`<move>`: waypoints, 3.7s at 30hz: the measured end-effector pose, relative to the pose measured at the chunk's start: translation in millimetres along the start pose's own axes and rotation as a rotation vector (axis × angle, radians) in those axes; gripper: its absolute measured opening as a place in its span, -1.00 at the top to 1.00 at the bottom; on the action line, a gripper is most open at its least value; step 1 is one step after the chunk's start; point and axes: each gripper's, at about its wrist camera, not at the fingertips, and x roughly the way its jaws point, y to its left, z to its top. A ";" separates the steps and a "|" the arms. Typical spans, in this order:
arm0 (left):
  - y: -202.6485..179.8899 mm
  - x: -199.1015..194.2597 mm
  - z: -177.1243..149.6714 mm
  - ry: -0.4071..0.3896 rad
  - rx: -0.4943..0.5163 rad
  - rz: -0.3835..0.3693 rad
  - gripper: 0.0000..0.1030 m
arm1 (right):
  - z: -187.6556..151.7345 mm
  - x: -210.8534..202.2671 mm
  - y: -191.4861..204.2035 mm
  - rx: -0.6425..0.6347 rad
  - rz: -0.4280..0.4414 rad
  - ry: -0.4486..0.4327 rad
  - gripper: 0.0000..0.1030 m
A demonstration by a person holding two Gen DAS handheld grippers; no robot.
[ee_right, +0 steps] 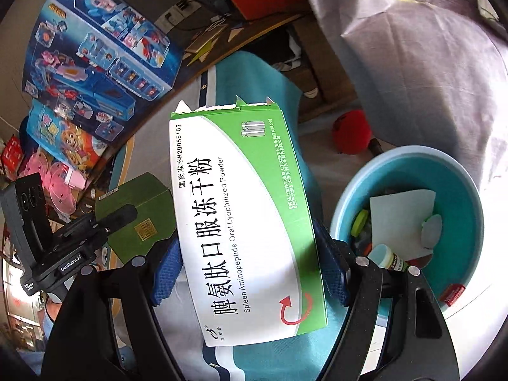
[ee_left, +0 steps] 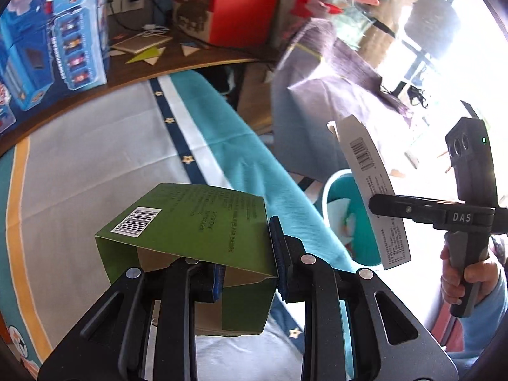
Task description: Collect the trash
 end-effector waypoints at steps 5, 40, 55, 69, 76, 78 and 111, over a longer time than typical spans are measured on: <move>-39.2 11.6 6.4 0.028 0.067 -0.008 0.50 | -9.5 -27.0 -40.3 0.072 0.009 -0.053 -0.40; -203.7 130.9 10.6 0.236 0.323 -0.140 -0.48 | -40.6 -74.3 -181.5 0.333 -0.108 -0.080 -0.40; -167.5 125.9 4.7 0.229 0.219 -0.115 -0.81 | -27.9 -39.0 -166.3 0.276 -0.104 -0.002 -0.42; -146.7 111.1 -3.3 0.203 0.150 -0.108 -0.84 | -21.0 -30.6 -154.9 0.278 -0.120 0.028 -0.51; -151.4 97.3 -6.3 0.177 0.150 -0.101 -0.84 | -28.8 -41.4 -149.9 0.294 -0.128 0.025 -0.57; -152.4 90.7 -6.9 0.165 0.152 -0.097 -0.84 | -32.3 -46.0 -145.0 0.286 -0.126 0.021 -0.58; -127.0 -35.7 -75.1 0.025 0.078 0.072 -0.92 | -121.9 -123.3 -30.0 -0.054 -0.326 -0.147 -0.87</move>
